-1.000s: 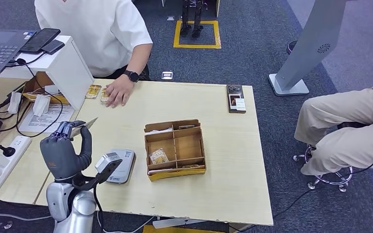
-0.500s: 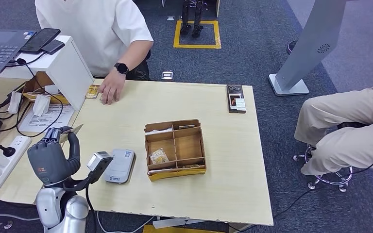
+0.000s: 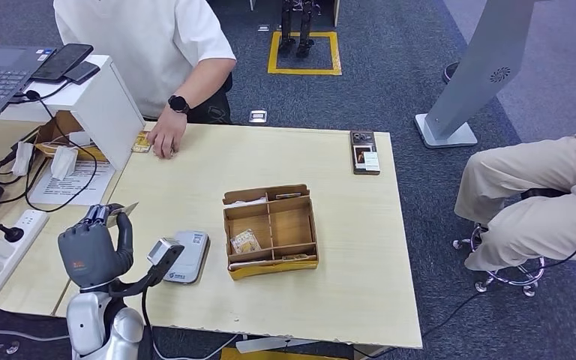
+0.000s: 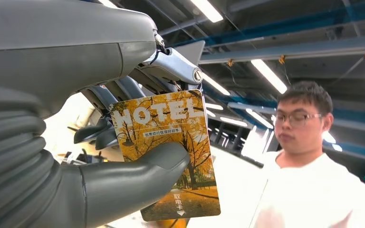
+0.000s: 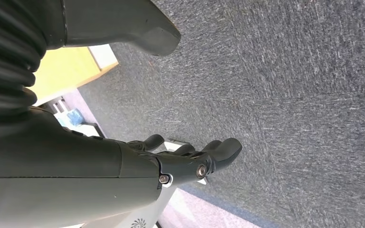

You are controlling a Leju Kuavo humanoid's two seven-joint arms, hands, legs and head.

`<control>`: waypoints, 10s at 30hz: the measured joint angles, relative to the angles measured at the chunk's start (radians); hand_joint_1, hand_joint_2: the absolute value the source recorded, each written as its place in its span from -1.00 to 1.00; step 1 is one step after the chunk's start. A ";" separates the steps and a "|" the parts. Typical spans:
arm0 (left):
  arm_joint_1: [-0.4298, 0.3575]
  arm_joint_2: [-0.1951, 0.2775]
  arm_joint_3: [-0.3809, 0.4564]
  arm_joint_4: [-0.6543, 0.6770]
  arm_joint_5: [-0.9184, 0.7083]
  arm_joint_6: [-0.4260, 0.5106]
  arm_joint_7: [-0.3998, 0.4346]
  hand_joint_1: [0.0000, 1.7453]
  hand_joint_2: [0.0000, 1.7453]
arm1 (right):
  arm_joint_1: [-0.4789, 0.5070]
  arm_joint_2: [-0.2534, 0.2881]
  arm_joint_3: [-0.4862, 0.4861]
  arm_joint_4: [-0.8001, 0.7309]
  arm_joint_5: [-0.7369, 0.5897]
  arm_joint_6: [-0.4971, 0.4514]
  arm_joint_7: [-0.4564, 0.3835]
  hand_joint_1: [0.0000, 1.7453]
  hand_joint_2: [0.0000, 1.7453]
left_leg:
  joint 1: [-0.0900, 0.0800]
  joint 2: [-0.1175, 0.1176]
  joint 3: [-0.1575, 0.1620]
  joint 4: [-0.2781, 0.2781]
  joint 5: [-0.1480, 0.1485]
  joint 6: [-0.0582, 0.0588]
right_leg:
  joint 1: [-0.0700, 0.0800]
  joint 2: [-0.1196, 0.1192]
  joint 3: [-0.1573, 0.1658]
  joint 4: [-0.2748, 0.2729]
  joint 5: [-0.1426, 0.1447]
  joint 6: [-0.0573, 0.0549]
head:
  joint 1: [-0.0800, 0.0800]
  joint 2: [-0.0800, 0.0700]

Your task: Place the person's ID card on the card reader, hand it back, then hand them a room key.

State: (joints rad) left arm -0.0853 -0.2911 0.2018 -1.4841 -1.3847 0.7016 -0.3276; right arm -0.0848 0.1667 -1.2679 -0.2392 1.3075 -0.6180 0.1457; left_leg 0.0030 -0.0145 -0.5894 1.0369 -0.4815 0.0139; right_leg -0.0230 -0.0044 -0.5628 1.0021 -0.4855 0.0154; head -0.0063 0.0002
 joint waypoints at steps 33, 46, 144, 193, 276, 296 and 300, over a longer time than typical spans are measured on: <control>0.055 0.050 -0.182 0.189 -0.115 0.000 0.339 1.00 1.00 | 0.000 0.000 -0.026 0.000 0.010 0.003 0.000 -1.00 1.00 | 0.000 0.000 0.000 0.000 0.000 0.000 | 0.000 0.000 0.000 0.000 0.000 0.000 | 0.000 0.000; 0.053 0.059 -0.187 0.241 -0.121 0.000 0.352 1.00 1.00 | 0.000 0.000 -0.026 0.000 0.010 0.003 0.000 -1.00 1.00 | 0.000 0.000 0.000 0.000 0.000 0.000 | 0.000 0.000 0.000 0.000 0.000 0.000 | 0.000 0.000; -0.037 0.019 -0.236 0.220 0.092 0.003 0.112 1.00 1.00 | 0.000 -0.008 -0.011 0.000 0.010 0.024 -0.003 -1.00 1.00 | 0.000 0.000 0.005 0.000 0.000 0.000 | 0.000 -0.001 0.005 0.000 0.000 0.000 | 0.000 0.000; -0.554 0.120 -0.234 0.706 0.453 0.000 0.124 -1.00 1.00 | -0.002 -0.031 0.062 0.000 0.053 0.053 -0.020 -1.00 1.00 | 0.000 0.000 0.004 0.000 0.001 0.000 | 0.000 0.000 0.004 0.000 0.001 0.000 | 0.000 0.000; -0.072 0.166 -0.985 0.110 0.450 -0.109 -0.184 -1.00 1.00 | -0.001 -0.023 0.029 0.005 -0.019 0.044 -0.021 -1.00 1.00 | 0.000 0.000 0.003 0.000 0.000 0.000 | 0.000 0.000 0.002 0.000 0.000 0.000 | 0.000 0.000; -0.133 0.145 -1.003 0.341 0.140 -0.054 0.061 -1.00 1.00 | -0.002 -0.024 0.033 0.005 -0.015 0.055 -0.019 -1.00 1.00 | 0.000 0.000 0.003 0.000 0.000 0.000 | 0.000 0.000 0.002 0.000 0.000 0.000 | 0.000 0.000; -0.137 0.141 -1.003 0.361 0.117 -0.054 0.079 -1.00 1.00 | -0.002 -0.024 0.033 0.005 -0.015 0.055 -0.019 -1.00 1.00 | 0.000 0.000 0.003 0.000 0.000 0.000 | 0.000 0.000 0.002 0.000 0.000 0.000 | 0.000 0.000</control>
State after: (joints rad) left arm -0.2218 -0.1502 -0.8011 -1.1236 -1.2673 0.6472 -0.2483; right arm -0.0864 0.1427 -1.2348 -0.2342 1.2926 -0.5629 0.1264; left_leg 0.0028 -0.0144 -0.5865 1.0371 -0.4815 0.0139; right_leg -0.0231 -0.0041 -0.5606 1.0019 -0.4852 0.0158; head -0.0061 0.0003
